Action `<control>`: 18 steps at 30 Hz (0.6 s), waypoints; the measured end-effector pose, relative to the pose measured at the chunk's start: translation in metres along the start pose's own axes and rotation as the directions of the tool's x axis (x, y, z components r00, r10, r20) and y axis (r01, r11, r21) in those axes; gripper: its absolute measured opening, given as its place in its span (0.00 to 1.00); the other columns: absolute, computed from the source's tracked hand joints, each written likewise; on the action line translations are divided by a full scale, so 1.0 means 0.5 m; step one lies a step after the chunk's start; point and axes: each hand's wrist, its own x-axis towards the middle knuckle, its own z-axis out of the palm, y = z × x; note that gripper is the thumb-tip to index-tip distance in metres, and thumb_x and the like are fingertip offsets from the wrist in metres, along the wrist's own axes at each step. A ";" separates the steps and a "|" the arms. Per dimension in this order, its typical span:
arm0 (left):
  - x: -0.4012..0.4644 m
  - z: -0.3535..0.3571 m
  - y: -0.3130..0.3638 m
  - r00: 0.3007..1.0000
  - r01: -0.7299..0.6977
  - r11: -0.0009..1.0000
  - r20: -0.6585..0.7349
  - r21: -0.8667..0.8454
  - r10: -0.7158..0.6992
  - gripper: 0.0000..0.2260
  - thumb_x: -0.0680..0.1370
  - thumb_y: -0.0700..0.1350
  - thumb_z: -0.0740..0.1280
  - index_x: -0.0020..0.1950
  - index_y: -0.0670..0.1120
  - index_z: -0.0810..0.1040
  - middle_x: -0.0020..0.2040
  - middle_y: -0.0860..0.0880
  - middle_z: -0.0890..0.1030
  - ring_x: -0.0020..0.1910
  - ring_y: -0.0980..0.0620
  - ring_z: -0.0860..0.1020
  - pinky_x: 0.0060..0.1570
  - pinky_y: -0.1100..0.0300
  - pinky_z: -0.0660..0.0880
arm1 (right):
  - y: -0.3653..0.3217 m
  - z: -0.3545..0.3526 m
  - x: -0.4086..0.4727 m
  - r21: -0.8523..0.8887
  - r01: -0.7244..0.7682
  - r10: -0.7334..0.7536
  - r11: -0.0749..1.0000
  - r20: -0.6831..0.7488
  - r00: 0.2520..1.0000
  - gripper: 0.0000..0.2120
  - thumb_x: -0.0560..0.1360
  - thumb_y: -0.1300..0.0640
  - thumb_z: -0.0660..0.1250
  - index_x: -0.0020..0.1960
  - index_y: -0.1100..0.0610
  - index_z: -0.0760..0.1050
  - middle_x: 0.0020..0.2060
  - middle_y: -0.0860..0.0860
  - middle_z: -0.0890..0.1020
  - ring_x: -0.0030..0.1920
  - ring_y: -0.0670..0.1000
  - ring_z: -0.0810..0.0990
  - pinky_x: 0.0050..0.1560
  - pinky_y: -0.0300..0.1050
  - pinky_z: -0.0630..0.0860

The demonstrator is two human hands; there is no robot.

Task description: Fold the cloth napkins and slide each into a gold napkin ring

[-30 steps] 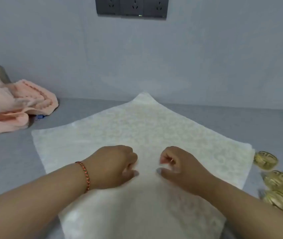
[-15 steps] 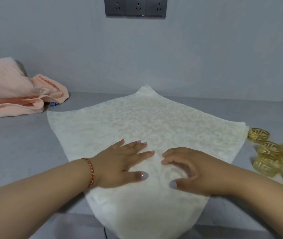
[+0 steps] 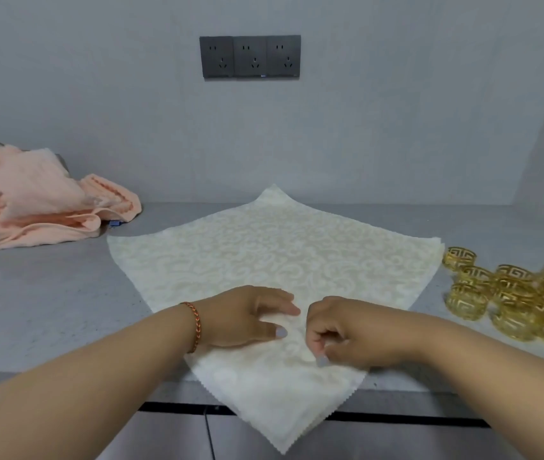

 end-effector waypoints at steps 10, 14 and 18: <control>-0.070 -0.039 -0.016 0.999 -0.001 0.890 0.035 -0.455 0.019 0.18 0.66 0.56 0.71 0.53 0.52 0.84 0.56 0.50 0.83 0.59 0.53 0.79 0.65 0.56 0.71 | 0.012 -0.024 0.033 0.436 -0.235 0.215 0.869 0.097 0.972 0.09 0.72 0.62 0.64 0.37 0.49 0.73 0.30 0.44 0.71 0.28 0.43 0.64 0.31 0.36 0.60; -0.060 -0.034 -0.025 0.999 -0.001 0.895 0.036 -0.445 0.019 0.10 0.67 0.52 0.76 0.44 0.49 0.85 0.41 0.41 0.80 0.39 0.50 0.75 0.44 0.58 0.72 | 0.021 -0.025 0.052 0.431 -0.270 0.275 0.861 0.051 0.960 0.13 0.73 0.67 0.61 0.36 0.51 0.73 0.30 0.44 0.71 0.30 0.43 0.65 0.35 0.39 0.61; -0.043 -0.027 -0.024 0.999 0.031 0.915 0.035 -0.402 -0.019 0.10 0.70 0.53 0.75 0.32 0.51 0.81 0.32 0.50 0.72 0.32 0.55 0.67 0.36 0.63 0.65 | 0.024 -0.022 0.054 0.490 -0.289 0.307 0.822 0.045 0.951 0.13 0.73 0.67 0.59 0.37 0.52 0.73 0.31 0.46 0.71 0.29 0.44 0.65 0.33 0.38 0.62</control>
